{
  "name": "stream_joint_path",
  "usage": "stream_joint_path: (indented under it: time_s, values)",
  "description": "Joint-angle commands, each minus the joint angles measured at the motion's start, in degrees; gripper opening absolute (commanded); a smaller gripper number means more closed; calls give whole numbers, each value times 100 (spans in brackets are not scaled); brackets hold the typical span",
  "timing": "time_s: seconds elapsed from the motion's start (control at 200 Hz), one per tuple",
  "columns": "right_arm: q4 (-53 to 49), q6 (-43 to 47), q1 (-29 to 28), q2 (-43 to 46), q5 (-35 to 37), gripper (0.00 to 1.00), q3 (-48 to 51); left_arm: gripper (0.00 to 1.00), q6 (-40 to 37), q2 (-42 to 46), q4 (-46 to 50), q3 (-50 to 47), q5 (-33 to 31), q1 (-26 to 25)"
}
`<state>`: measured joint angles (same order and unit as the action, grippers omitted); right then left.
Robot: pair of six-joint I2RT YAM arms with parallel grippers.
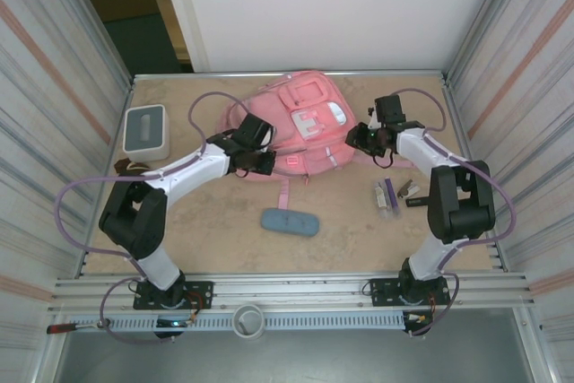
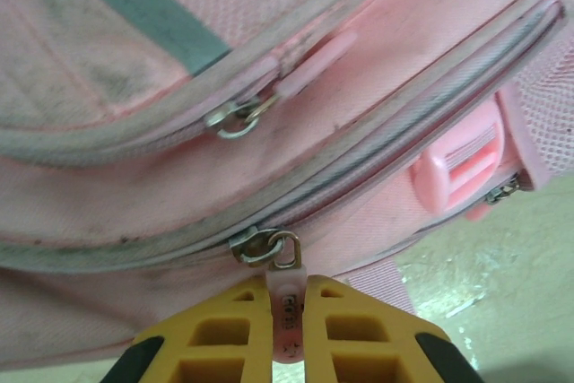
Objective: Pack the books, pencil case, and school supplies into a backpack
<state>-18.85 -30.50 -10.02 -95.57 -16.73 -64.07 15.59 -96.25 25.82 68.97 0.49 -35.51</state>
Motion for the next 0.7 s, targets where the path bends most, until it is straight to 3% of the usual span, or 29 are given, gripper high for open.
stream_joint_path:
  time_s: [0.0,0.085,0.19,0.401,0.491,0.691]
  values:
    - [237,-519,-78,527,-530,49,679,0,98,-111,-158,306,266,-137]
    - [801,-1026,-322,623,-860,60,1220,0,87,-153,-171,328,285,-148]
    - [1332,-1445,-713,584,-776,69,1524,0,67,-132,-187,280,247,-142]
    - [2040,-1842,-1011,112,-420,69,1368,0,14,-100,-168,146,155,-141]
    - [2116,-1898,-1013,-101,-258,61,1281,0,20,-32,-164,59,54,-141]
    - [1966,-1705,-790,-191,-120,15,1246,0,-64,132,-54,-71,-261,-125]
